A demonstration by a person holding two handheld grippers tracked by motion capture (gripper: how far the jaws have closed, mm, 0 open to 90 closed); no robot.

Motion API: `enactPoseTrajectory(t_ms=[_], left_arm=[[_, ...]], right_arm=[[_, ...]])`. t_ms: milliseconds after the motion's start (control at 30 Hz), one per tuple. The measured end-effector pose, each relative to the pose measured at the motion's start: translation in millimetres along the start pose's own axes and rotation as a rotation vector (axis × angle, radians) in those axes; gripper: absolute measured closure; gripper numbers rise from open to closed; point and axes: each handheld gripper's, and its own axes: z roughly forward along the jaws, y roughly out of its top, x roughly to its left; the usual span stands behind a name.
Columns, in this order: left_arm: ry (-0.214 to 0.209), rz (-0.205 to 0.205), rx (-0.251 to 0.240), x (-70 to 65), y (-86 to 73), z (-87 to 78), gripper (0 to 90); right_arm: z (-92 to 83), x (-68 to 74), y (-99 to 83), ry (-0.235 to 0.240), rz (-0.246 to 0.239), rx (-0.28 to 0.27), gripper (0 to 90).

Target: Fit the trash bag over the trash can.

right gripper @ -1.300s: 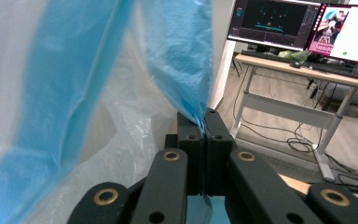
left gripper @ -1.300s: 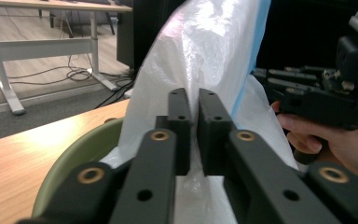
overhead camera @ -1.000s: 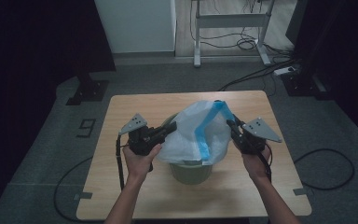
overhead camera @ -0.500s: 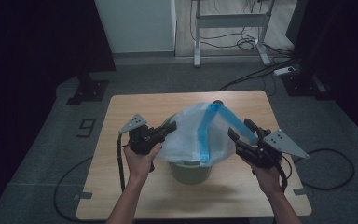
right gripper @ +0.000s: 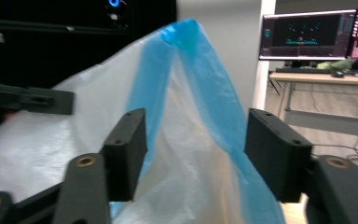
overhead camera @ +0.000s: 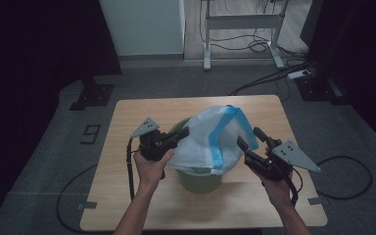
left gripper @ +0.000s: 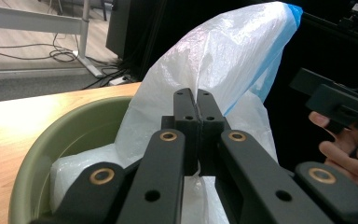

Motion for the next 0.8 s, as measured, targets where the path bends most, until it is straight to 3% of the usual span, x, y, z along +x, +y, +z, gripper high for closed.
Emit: enactPoseTrajectory(t_ms=[133,367,600,800], left_arm=[[-0.005,-0.002,-0.002,-0.7,-0.4,-0.6,89.6],[-0.030,-0.001,-0.005,-0.2,1.1,-4.6,89.4],[-0.089,0.005,-0.017,1.5,1.1,-10.6,89.1],[-0.112,0.011,-0.013,1.9,1.0,-12.9,88.9]], right_arm=[[1.0,8.3,-0.9,0.054,-0.023,0.013,47.7],[28.0,11.0,-5.7,0.090,-0.029,0.070,52.2],[42.6,12.3,-10.3,0.086,-0.039,0.094,54.1],[47.5,10.3,-7.8,0.065,-0.046,0.085,57.6]])
